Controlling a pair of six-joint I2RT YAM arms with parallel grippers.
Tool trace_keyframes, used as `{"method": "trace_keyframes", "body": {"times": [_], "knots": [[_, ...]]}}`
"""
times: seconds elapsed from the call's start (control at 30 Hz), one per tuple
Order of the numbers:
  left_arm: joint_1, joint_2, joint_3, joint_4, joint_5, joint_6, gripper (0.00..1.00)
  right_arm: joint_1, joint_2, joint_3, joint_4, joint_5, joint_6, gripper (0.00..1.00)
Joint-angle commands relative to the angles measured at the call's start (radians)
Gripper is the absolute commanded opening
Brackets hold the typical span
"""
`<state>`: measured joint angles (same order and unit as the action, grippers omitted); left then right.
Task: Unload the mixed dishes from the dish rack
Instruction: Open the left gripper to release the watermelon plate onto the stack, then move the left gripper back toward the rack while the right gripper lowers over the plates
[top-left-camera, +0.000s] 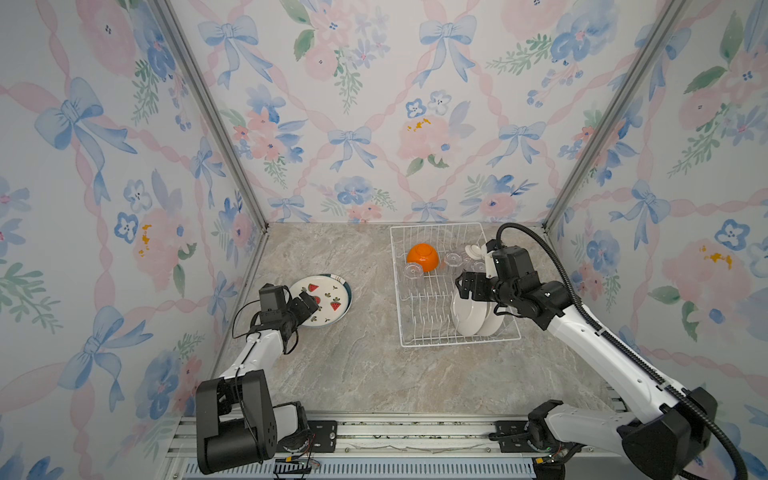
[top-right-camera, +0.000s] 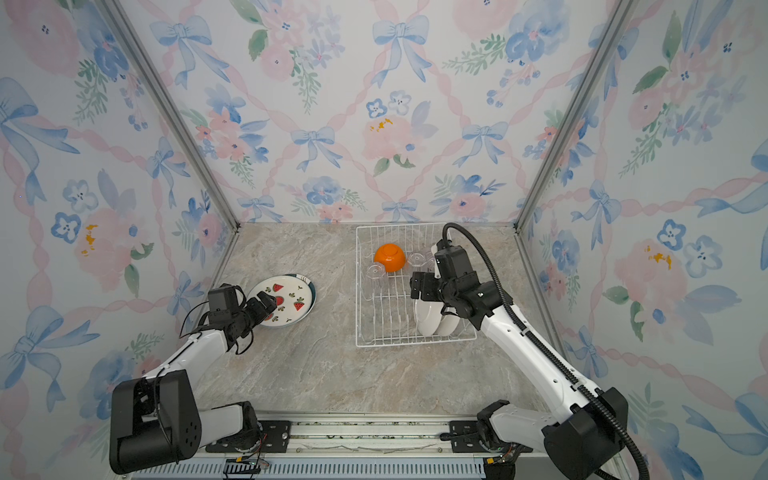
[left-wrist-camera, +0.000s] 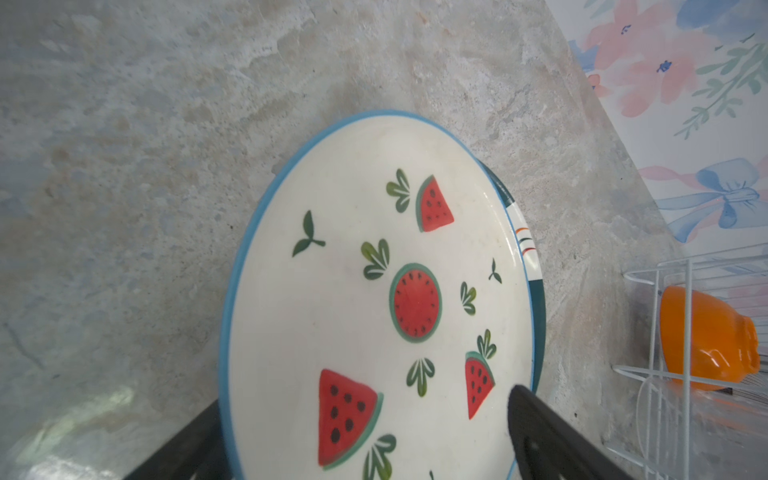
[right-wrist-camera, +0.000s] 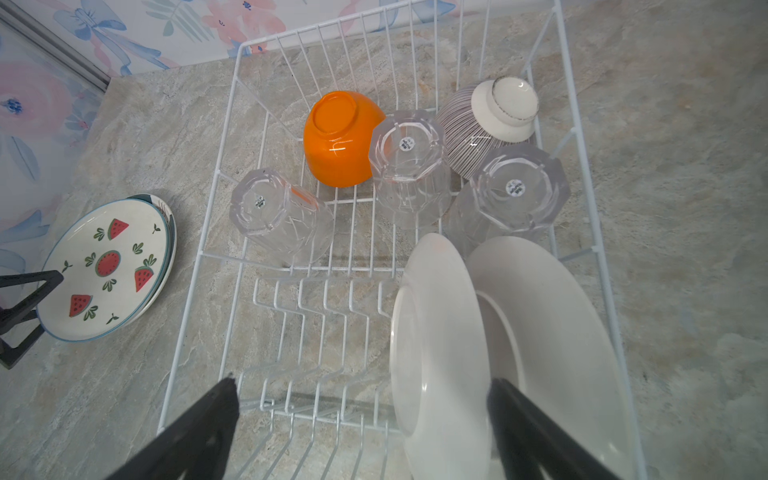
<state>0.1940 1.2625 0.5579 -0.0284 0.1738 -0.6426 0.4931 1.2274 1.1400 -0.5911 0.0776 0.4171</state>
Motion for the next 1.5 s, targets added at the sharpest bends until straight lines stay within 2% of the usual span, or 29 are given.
{"method": "trace_keyframes", "body": {"times": [0.0, 0.3, 0.53, 0.97, 1.27, 1.47], "knots": [[-0.022, 0.023, 0.054, -0.013, -0.016, 0.049, 0.98, 0.014, 0.007, 0.036, -0.038, 0.027, -0.023, 0.95], [-0.064, 0.063, 0.107, -0.064, -0.077, 0.080, 0.98, 0.019, 0.011, 0.048, -0.060, 0.043, -0.038, 0.95], [-0.125, 0.079, 0.162, -0.107, -0.169, 0.110, 0.98, 0.032, 0.027, 0.063, -0.095, 0.089, -0.058, 0.95], [-0.177, 0.165, 0.236, -0.123, -0.171, 0.120, 0.98, 0.036, 0.027, 0.061, -0.110, 0.084, -0.060, 0.96], [-0.267, 0.035, 0.249, -0.121, -0.174, 0.107, 0.98, 0.037, 0.021, 0.031, -0.153, 0.105, -0.064, 0.96], [-0.373, -0.049, 0.269, -0.122, -0.187, 0.087, 0.98, 0.036, 0.008, -0.004, -0.174, 0.097, -0.059, 0.95]]}}
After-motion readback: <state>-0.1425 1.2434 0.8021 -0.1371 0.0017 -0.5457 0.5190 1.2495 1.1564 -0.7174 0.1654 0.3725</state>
